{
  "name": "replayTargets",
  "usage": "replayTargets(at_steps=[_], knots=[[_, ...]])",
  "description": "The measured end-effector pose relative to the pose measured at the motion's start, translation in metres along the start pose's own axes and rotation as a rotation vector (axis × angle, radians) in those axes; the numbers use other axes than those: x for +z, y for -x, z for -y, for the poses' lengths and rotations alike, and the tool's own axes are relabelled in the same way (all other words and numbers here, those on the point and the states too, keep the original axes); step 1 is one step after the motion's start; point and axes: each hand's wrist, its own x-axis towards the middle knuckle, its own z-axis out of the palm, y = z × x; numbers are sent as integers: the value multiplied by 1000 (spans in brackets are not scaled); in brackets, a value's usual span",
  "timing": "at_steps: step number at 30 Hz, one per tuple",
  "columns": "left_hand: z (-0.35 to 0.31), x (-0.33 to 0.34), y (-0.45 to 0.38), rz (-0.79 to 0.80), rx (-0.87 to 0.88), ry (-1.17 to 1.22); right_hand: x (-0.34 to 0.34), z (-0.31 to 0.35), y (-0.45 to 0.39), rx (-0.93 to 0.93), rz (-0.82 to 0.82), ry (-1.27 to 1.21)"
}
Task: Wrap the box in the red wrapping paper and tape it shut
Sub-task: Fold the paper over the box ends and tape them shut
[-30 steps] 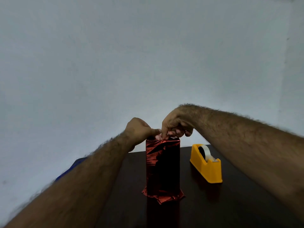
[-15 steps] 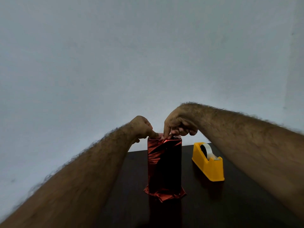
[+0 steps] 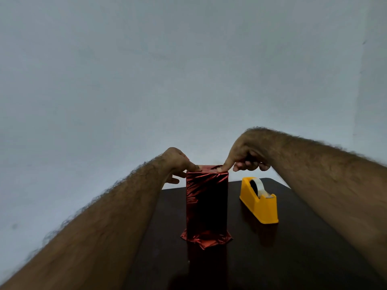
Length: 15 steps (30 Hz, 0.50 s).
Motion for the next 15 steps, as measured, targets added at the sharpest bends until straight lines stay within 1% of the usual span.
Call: replayTargets(at_steps=[2,4,7,9,12,15], knots=[[0,1,1,-4,-6,34,-3,0,4,17,-31,18],[-1,3,3,-18,-20,62,-6,2,6,8,-105,26],[-2,7,5,-27,-71,106,-4,14,-1,-54,-199,-116],[-1,11,7,-39,-115,158,6,19,-2,-109,-188,-168],[-1,18,12,-58,-163,238,27,25,-1,-128,-164,-150],[0,20,14,-78,-184,288,33,21,-10,-67,-105,-280]])
